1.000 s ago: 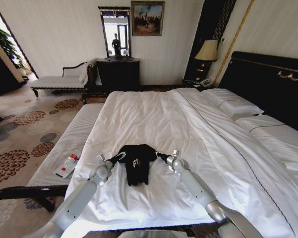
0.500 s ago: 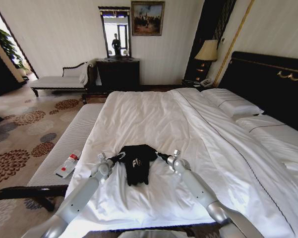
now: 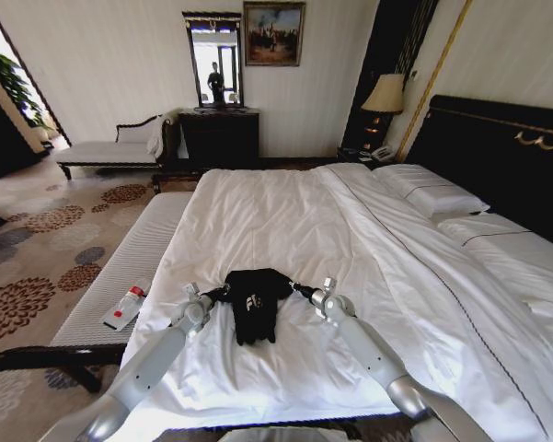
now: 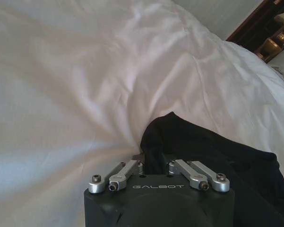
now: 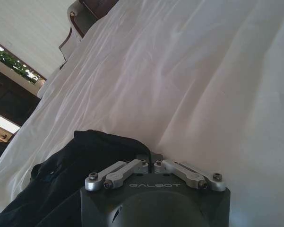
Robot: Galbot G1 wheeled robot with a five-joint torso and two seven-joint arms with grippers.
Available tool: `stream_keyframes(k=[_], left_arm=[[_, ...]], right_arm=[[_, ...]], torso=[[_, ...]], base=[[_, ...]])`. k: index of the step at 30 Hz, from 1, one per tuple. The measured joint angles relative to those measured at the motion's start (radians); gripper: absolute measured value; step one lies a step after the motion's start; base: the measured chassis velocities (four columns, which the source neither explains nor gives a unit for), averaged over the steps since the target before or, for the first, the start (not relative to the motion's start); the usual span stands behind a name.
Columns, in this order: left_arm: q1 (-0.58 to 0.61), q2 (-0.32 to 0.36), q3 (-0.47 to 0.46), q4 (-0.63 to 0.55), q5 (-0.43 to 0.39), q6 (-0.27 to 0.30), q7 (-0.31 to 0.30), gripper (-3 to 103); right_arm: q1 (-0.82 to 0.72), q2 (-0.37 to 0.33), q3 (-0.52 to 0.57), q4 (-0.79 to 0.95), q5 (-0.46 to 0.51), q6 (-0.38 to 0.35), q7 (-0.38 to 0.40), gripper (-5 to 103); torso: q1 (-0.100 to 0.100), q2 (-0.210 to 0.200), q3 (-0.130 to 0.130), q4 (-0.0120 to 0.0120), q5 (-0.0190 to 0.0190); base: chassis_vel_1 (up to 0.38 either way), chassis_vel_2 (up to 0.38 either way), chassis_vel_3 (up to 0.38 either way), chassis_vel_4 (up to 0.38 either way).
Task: Fold the clothes on the bed.
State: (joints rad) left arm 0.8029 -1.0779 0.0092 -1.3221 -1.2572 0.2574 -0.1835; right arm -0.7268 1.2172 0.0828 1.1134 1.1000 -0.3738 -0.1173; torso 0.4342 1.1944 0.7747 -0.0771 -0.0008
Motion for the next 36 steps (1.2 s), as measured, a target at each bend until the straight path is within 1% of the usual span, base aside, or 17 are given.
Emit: stream_keyframes(k=[1,3,4,5,6,12,15,17,18,20,21,23,25,28,30,33,36], left_arm=[[0.001,0.001,0.000,-0.001,0.000,0.000,0.000,21],[0.002,0.004,-0.001,-0.007,-0.001,0.000,0.000,10],[0.002,0.004,-0.001,-0.007,-0.001,0.000,0.000,10],[0.002,0.006,-0.001,-0.011,-0.001,0.000,-0.001,5],[0.002,0.007,-0.001,-0.013,-0.001,0.000,-0.001,3],[0.000,0.023,-0.001,-0.043,-0.002,-0.001,-0.007,3],[0.002,0.040,-0.001,-0.076,0.015,-0.004,-0.008,3],[0.008,0.056,0.000,-0.104,0.031,-0.007,-0.006,3],[0.015,0.073,0.000,-0.137,0.037,-0.009,-0.006,3],[0.017,0.080,0.000,-0.151,0.037,-0.010,-0.006,3],[0.020,0.102,0.000,-0.193,0.038,-0.012,-0.009,3],[0.019,0.135,-0.001,-0.238,0.048,-0.012,-0.014,3],[0.018,0.146,-0.001,-0.251,0.053,-0.011,-0.017,3],[0.000,0.206,0.000,-0.343,0.057,-0.008,-0.036,3],[-0.004,0.216,0.000,-0.362,0.053,-0.008,-0.039,3],[-0.035,0.273,-0.002,-0.464,0.033,-0.008,-0.051,3],[-0.049,0.292,-0.002,-0.497,0.027,-0.008,-0.054,3]], right_arm=[[0.000,0.000,0.000,0.000,0.000,0.000,0.000,0],[0.000,0.000,0.000,0.002,0.001,0.000,0.001,0],[0.000,0.000,0.000,0.002,0.001,0.000,0.001,0],[-0.001,0.000,0.000,0.004,0.001,0.000,0.001,0],[-0.002,0.000,0.000,0.005,0.001,0.000,0.002,0],[-0.014,-0.001,0.004,0.025,0.001,-0.001,0.007,0],[-0.032,-0.008,0.014,0.056,-0.003,-0.001,0.008,0],[-0.050,-0.019,0.022,0.093,-0.006,-0.001,0.008,0],[-0.069,-0.035,0.031,0.141,-0.006,-0.002,0.013,0],[-0.078,-0.043,0.036,0.165,-0.006,-0.003,0.016,0],[-0.101,-0.076,0.051,0.235,0.000,-0.006,0.028,0],[-0.128,-0.121,0.068,0.308,0.003,-0.008,0.042,0],[-0.136,-0.136,0.073,0.330,0.006,-0.008,0.047,0],[-0.187,-0.229,0.120,0.481,0.038,-0.008,0.069,0],[-0.196,-0.243,0.133,0.518,0.049,-0.010,0.073,0],[-0.221,-0.292,0.184,0.675,0.107,-0.025,0.117,0],[-0.223,-0.307,0.198,0.722,0.129,-0.031,0.135,0]], torso=[[0.000,0.000,0.000,0.0001,0.0000],[0.000,0.000,0.000,0.0000,0.0000],[0.000,0.000,0.000,0.0000,0.0000],[0.000,0.000,0.000,0.0000,0.0000],[0.000,0.000,0.000,0.0000,0.0000],[0.000,0.000,0.000,0.0001,0.0000],[0.000,0.000,0.000,0.0000,0.0000],[0.000,0.000,0.000,0.0000,0.0001],[0.000,0.000,0.000,0.0001,0.0000],[0.000,0.000,0.000,0.0001,0.0001],[0.000,0.000,0.000,0.0001,0.0000],[0.000,0.000,0.000,0.0000,0.0002],[0.000,0.000,0.000,0.0001,0.0000],[0.000,0.000,0.000,-0.0002,-0.0001],[0.000,0.000,0.000,-0.0003,0.0000],[0.000,0.000,0.000,-0.0001,0.0001],[0.000,0.000,0.000,0.0001,0.0001]], base=[[0.000,0.000,0.000,0.000],[0.000,0.000,0.000,0.000],[0.000,0.000,0.000,0.000],[0.000,0.000,0.000,0.000],[0.000,0.000,0.000,0.000],[0.000,0.000,0.000,0.000],[0.000,0.000,0.000,0.000],[0.000,0.000,0.000,0.000],[0.000,0.000,0.000,0.000],[0.000,0.000,0.000,0.000],[0.000,0.000,0.000,0.000],[0.000,0.000,0.000,0.000],[0.000,0.000,0.000,0.000],[0.000,0.000,0.000,0.000],[0.000,0.000,0.000,0.000],[0.000,0.000,0.000,0.000],[0.000,0.000,0.000,0.000]])
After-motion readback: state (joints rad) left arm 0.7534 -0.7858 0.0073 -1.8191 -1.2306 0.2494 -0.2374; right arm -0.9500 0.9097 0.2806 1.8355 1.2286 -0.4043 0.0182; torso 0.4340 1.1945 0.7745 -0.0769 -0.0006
